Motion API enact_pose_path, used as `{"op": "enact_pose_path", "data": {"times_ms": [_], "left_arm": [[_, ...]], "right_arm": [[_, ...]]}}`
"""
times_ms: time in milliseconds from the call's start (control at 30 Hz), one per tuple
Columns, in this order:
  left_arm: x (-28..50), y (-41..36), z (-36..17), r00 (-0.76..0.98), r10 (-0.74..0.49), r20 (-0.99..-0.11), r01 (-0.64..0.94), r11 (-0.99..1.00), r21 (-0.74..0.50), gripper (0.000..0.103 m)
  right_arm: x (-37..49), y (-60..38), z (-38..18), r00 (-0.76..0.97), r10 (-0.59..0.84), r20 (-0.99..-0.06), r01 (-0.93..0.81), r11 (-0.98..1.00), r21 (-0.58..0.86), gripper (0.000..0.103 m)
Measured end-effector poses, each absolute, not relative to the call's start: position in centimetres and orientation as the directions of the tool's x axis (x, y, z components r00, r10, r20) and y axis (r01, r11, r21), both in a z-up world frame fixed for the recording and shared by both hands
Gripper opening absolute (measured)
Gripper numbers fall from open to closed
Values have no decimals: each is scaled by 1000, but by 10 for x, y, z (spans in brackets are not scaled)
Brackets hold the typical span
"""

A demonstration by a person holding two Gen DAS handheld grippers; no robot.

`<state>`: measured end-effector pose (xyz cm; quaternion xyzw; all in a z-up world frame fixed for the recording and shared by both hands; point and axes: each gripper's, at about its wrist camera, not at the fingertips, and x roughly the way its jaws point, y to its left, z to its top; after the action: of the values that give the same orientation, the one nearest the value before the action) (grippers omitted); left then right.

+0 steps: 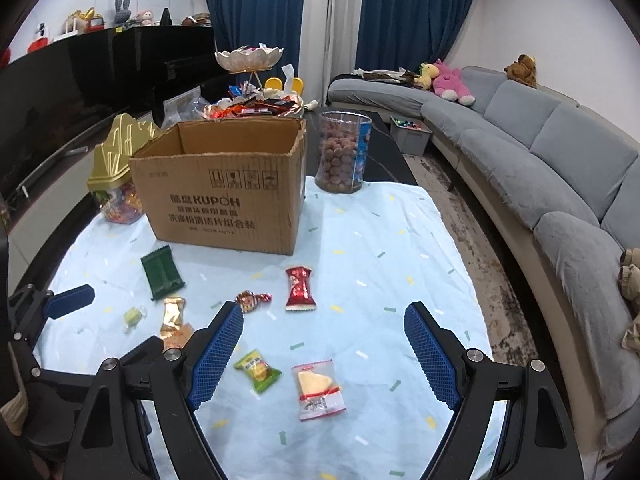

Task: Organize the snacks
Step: 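Withdraw both tools from the box back toward the remaining snacks, then grasp the gold biscuit packet with the left tool while the right tool grasps the cheese-slice packet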

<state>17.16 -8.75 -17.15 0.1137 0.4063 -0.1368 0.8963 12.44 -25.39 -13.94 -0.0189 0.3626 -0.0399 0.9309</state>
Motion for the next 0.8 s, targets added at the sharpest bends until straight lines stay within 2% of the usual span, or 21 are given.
{"op": "enact_pose_path", "data": {"times_ms": [333,567,800], "left_arm": [[160,-96,-199,634,-163,-756,389,912,130,88],[166,-92,-218,607,-156,-779,386,915,118,80],[170,-93,-225,597,-157,-787,388,915,112,78]], "right_arm": [[115,-254,-171,728,-74,-682,12,995,-96,84],[120,-259,-193,686,-76,-724,4,995,-100,84],[126,-257,-208,647,-78,-758,-9,994,-109,84]]}}
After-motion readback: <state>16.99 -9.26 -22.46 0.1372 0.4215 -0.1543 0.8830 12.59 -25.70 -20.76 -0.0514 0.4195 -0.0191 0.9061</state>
